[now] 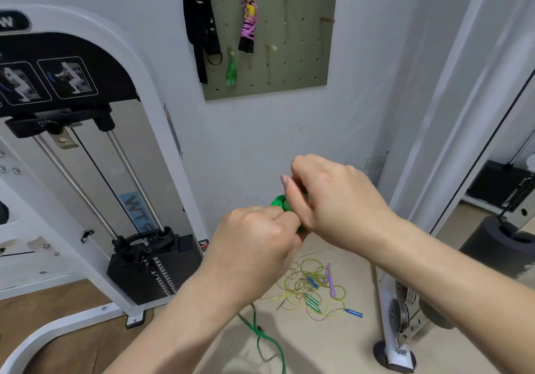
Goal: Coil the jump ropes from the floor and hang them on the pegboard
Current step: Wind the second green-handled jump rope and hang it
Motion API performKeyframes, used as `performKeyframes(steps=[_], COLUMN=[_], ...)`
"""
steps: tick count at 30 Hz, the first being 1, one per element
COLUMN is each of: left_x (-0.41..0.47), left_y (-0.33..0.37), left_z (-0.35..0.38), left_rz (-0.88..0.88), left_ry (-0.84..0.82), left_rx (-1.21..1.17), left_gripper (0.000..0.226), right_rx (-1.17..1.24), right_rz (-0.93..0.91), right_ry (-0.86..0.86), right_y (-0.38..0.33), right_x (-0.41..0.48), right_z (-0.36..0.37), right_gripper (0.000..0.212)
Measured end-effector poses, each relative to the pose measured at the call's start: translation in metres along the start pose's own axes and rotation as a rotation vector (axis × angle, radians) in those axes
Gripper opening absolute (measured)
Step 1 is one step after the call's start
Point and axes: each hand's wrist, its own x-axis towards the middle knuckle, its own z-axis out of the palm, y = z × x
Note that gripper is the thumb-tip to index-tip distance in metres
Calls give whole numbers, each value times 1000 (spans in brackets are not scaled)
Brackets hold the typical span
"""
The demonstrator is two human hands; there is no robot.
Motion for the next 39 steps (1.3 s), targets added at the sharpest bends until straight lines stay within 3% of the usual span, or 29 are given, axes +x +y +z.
performKeyframes(steps=[6, 12, 15, 17, 19, 22, 26, 30, 32, 35, 37, 39], left_x=[0, -10, -8, -3, 4, 11, 4, 3, 4, 8, 6, 1], left_y=[4, 4, -1, -5, -12, -24, -20, 4, 12, 23, 28, 32], left_z=[-17, -21, -17, -16, -17, -11, 15, 27, 31, 36, 41, 45], left_rz=[-113, -54, -50, -57, -174, -376, -621, -903, -1036, -988, -985, -831], left_ry=[38, -32, -109, -198, -346, -483, -390, -274, -212, -119, -42, -56], left_rx=[-233, 3, -28, -192, -509, -1003, -1539, -1794, -1814, -1629, -1394, -1151], left_gripper=[23, 34, 36, 35, 29, 28, 56, 47, 31, 24, 30, 42], right_rx=[91, 85, 76, 46, 101, 481, 847, 1288, 1512, 1690, 1674, 1525], right_rz=[-57, -106, -163, -215, -205, -44, 205, 556, 654, 797, 888, 933], right_ry=[-74, -79, -121, -171, -265, -381, -347, -312, -227, -24, 126, 256], right_y=[6, 13, 14, 15, 15, 15, 14, 8, 3, -4, -6, -2], right_x=[7, 0, -3, -2, -2, -1, 2, -2, -6, -9, -8, -7], right_z=[-11, -11, -13, -14, -13, -13, -13, -13, -11, 0, 10, 20], right_gripper=[29, 31, 31, 32, 36, 40, 43, 37, 34, 30, 27, 30])
